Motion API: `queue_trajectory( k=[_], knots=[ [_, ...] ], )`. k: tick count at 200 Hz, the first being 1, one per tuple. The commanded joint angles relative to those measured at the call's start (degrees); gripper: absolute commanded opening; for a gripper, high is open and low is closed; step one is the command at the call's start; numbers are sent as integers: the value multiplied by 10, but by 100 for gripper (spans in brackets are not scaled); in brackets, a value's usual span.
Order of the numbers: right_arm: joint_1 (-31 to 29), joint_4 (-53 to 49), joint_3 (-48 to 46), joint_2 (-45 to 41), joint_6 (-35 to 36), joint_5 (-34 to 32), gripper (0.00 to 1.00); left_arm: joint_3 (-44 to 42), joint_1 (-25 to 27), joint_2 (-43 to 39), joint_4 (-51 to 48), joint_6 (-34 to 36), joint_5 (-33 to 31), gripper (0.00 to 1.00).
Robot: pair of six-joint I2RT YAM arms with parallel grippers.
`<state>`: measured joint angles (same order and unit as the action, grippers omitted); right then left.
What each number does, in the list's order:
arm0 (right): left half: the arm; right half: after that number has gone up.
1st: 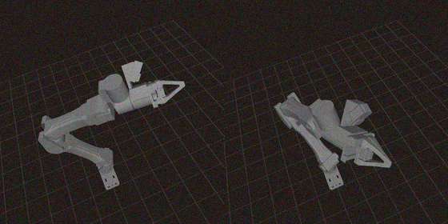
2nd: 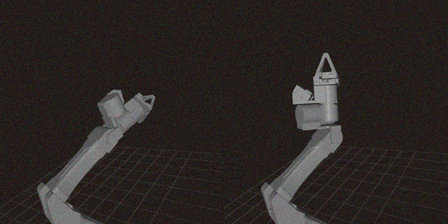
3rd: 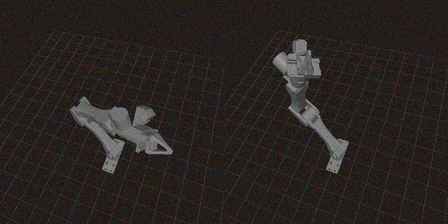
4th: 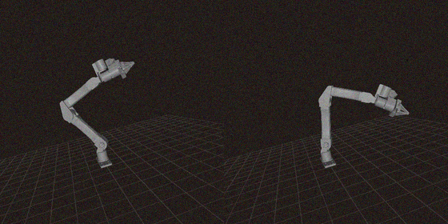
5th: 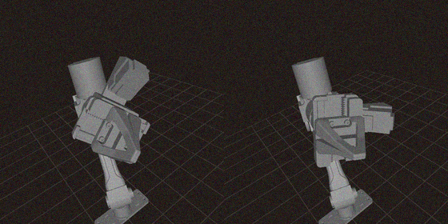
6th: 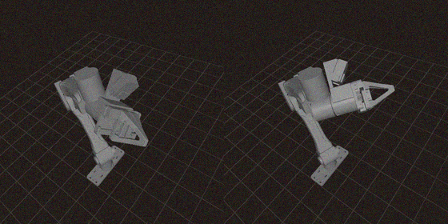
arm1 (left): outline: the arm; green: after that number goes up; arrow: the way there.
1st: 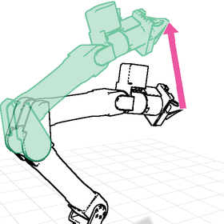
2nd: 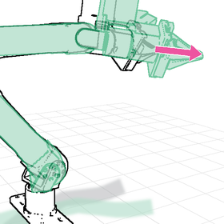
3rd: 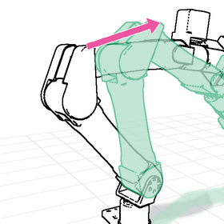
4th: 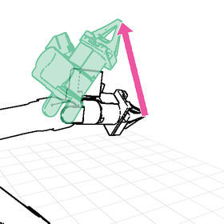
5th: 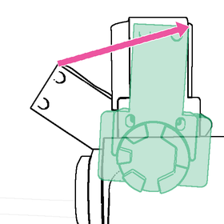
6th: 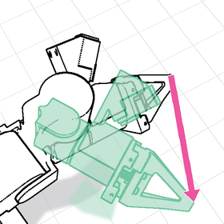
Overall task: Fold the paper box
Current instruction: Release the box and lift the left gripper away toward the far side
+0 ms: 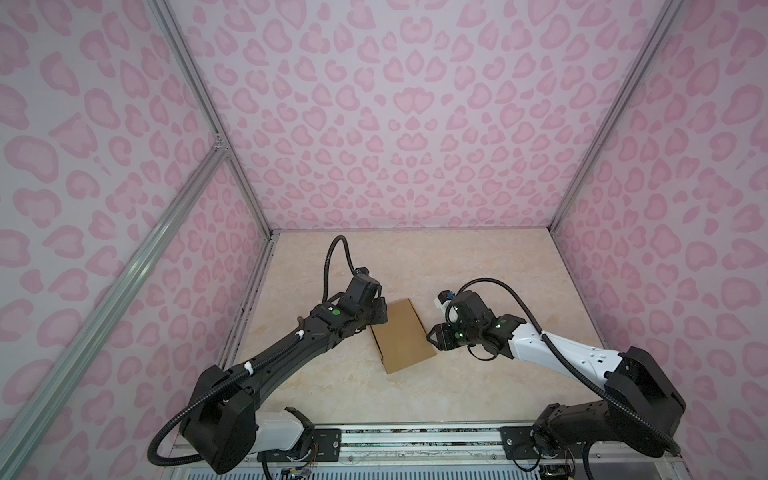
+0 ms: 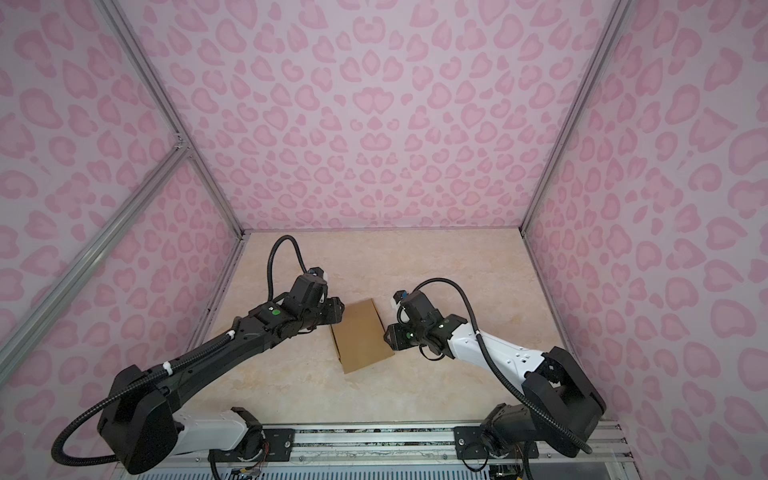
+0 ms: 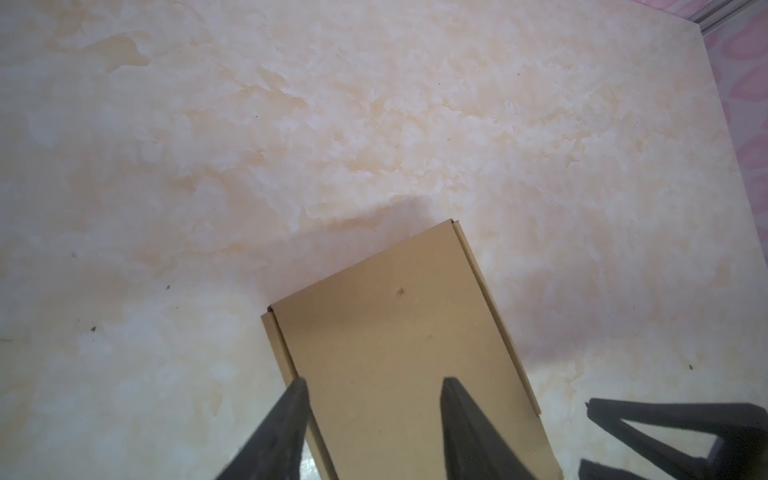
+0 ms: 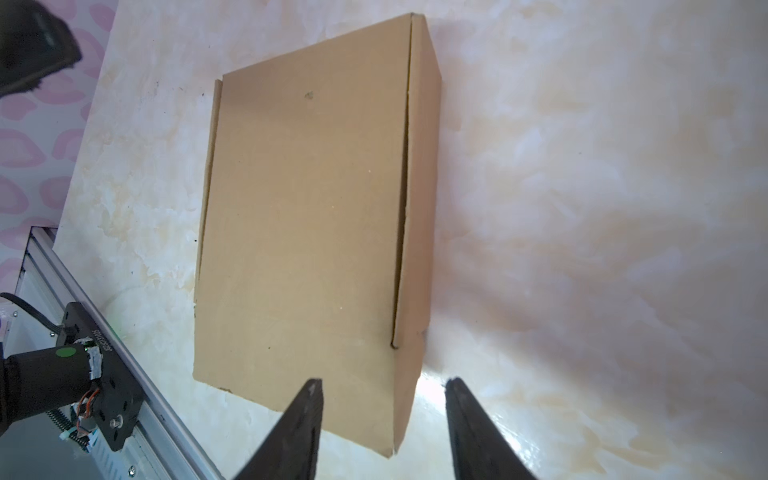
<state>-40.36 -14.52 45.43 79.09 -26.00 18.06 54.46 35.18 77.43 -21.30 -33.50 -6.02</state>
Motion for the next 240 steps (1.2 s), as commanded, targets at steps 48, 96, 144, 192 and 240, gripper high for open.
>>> queue_trajectory(
  k=[48,96,144,192,240],
  knots=[
    [-44,-23,-35,-69,-14,-16,50,120,-50,135,-38,76,8,55],
    [-135,-7,-72,-139,-80,-66,49,223,-101,259,-70,95,78,54],
    [-174,50,-86,-111,-109,-75,48,283,-122,343,-84,100,154,52],
    [-173,100,-83,-57,-106,-67,48,300,-122,387,-91,103,165,52],
    [-165,125,-77,-21,-100,-57,47,308,-122,409,-96,103,176,52]
  ],
)
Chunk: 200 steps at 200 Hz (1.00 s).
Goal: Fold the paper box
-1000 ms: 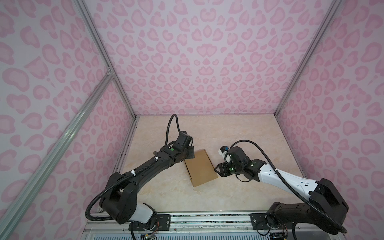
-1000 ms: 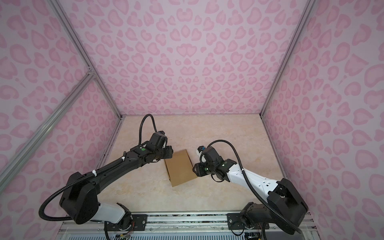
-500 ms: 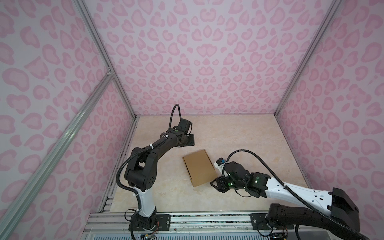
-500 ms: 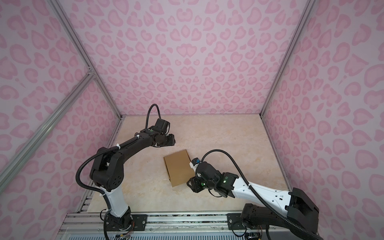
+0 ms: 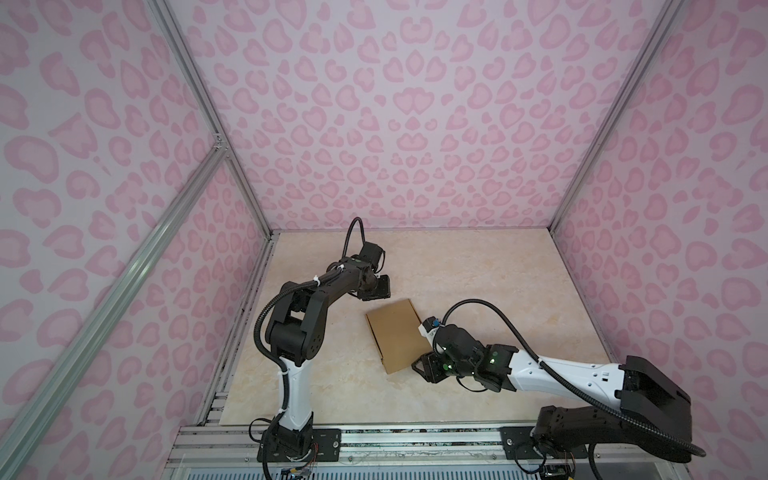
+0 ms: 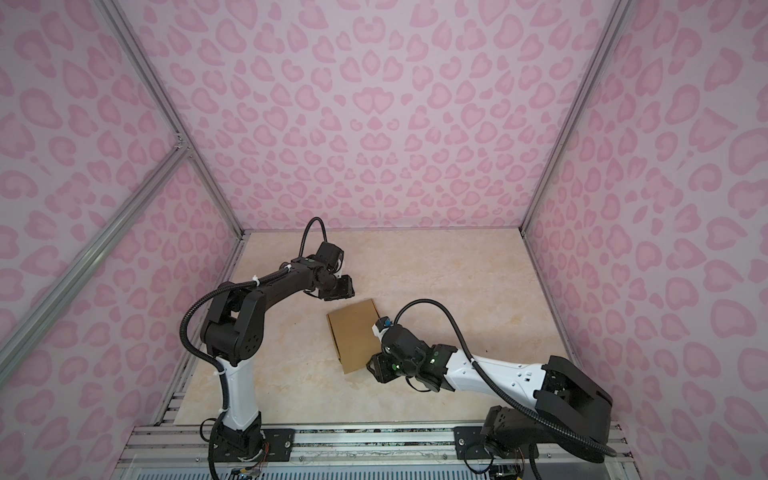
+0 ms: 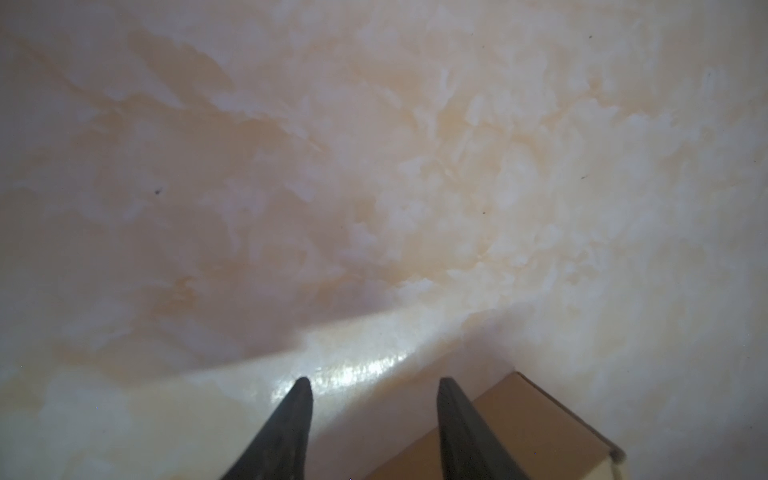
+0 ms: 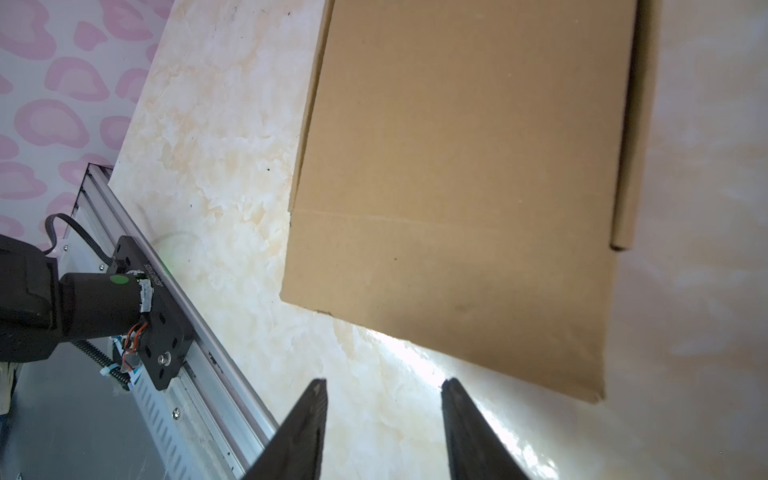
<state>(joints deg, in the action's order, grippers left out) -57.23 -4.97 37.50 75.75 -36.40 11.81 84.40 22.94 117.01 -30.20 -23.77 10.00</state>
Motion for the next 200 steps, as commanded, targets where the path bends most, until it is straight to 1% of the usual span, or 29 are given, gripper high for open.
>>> queue_trajectory(
  k=[1,95,200],
  knots=[
    [4,29,3,13,4,5,47,9,0,14,-7,5,16,52],
    [14,43,9,47,12,15,47,0,4,33,-11,6,27,50],
    [18,45,17,61,15,19,46,-33,12,45,10,2,32,49]
  ],
)
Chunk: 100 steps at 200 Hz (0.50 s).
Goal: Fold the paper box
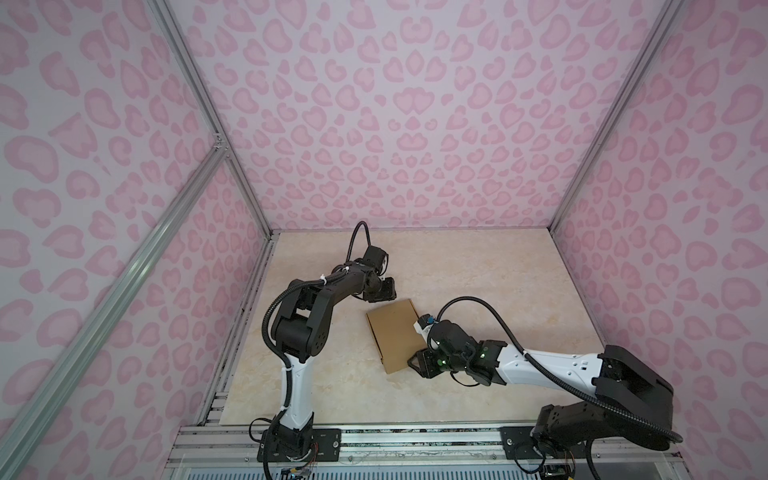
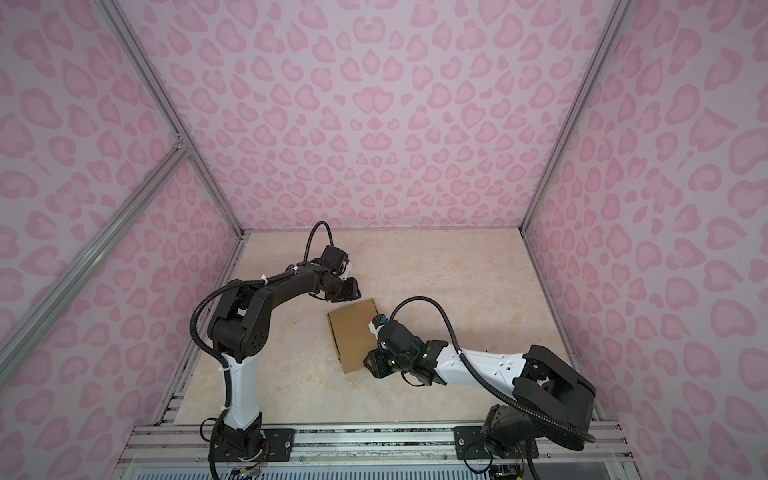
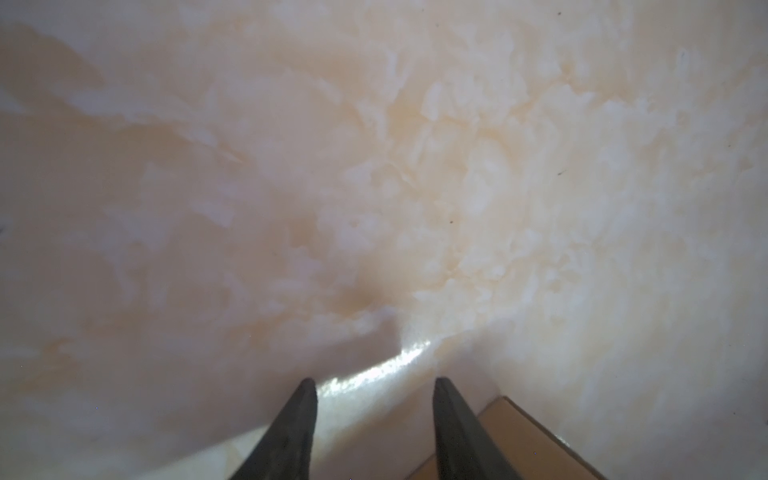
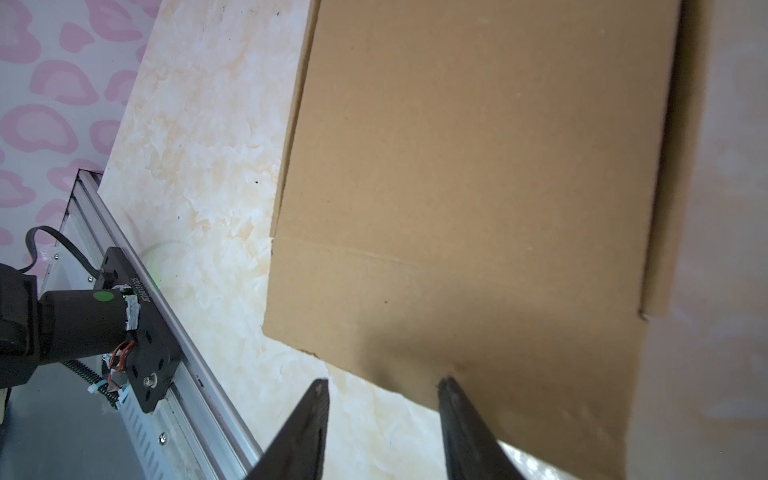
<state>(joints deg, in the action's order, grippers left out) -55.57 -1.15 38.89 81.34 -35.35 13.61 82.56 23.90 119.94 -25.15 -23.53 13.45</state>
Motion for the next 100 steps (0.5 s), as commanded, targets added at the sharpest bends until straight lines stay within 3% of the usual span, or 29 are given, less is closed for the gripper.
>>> queue_trajectory(
  k=[1,100],
  knots=[
    [2,7,2,5,4,1,46,-15,3,16,-40,-1,-3,49],
    [4,12,-1,13,5,4,46,-47,8,16,-25,-6,-2,48]
  ],
)
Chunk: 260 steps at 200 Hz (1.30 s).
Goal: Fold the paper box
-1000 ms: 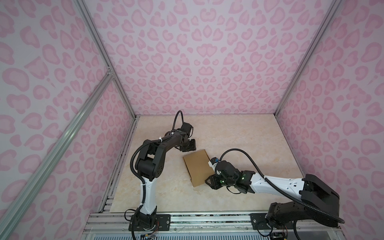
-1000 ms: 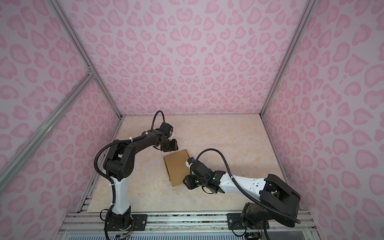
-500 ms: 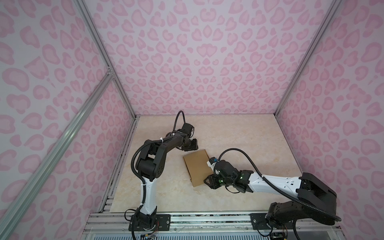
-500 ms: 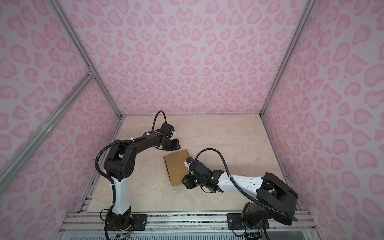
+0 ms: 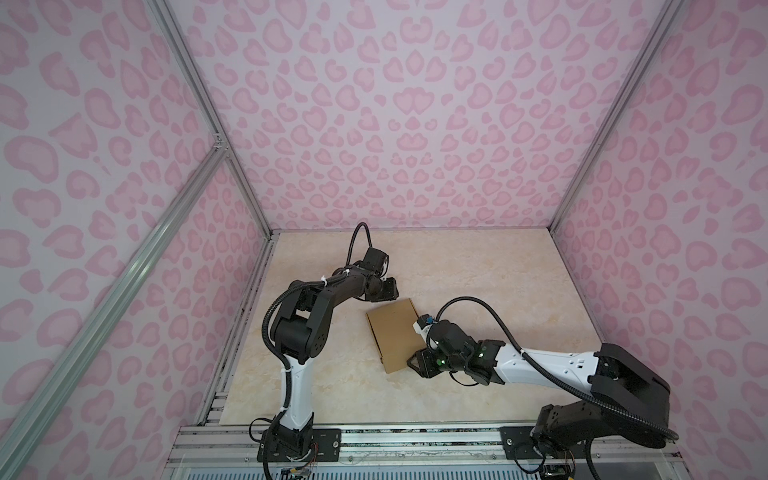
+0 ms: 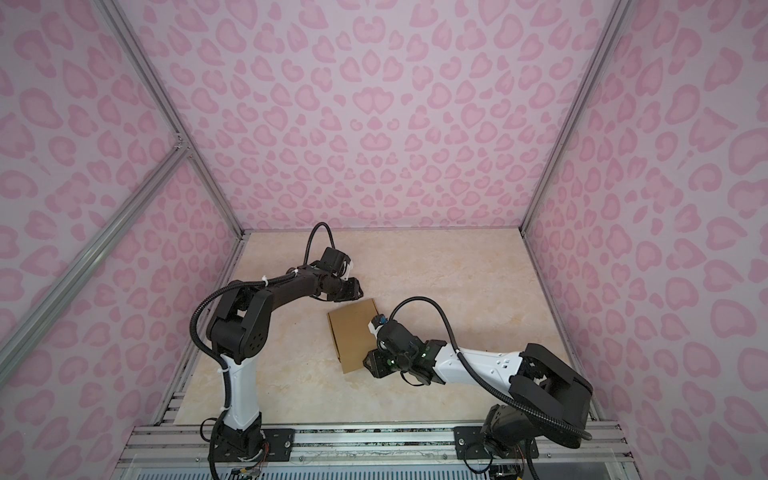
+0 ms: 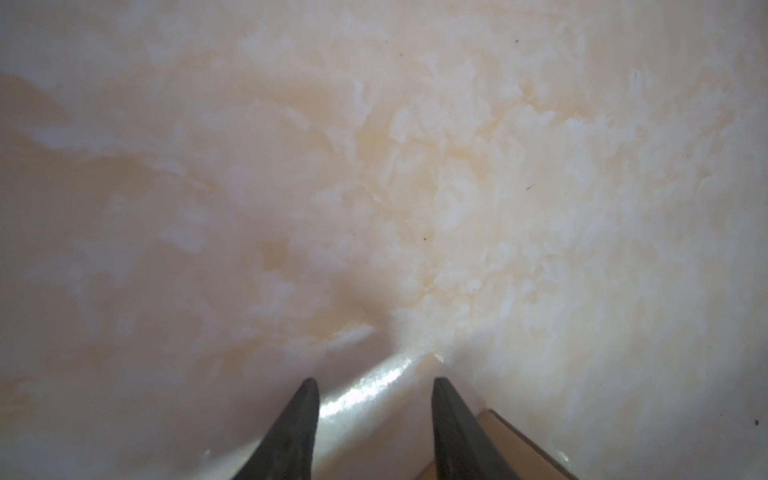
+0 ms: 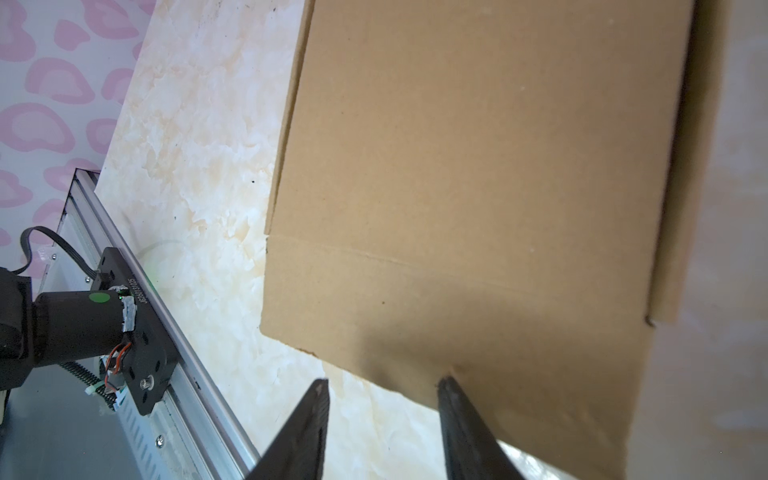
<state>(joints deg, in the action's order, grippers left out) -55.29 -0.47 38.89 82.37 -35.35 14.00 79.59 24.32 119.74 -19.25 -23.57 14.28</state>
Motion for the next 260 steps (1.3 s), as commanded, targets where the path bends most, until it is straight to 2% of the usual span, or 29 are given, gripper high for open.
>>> queue_trajectory(
  k=[1,65,260],
  knots=[
    [1,5,-1,3,5,0,46,-17,4,18,-84,-6,-10,48],
    [4,7,-1,7,6,1,46,-22,8,18,-79,-8,-10,48],
    [7,23,-1,8,0,-13,45,-110,13,24,-23,-23,1,47]
  ],
)
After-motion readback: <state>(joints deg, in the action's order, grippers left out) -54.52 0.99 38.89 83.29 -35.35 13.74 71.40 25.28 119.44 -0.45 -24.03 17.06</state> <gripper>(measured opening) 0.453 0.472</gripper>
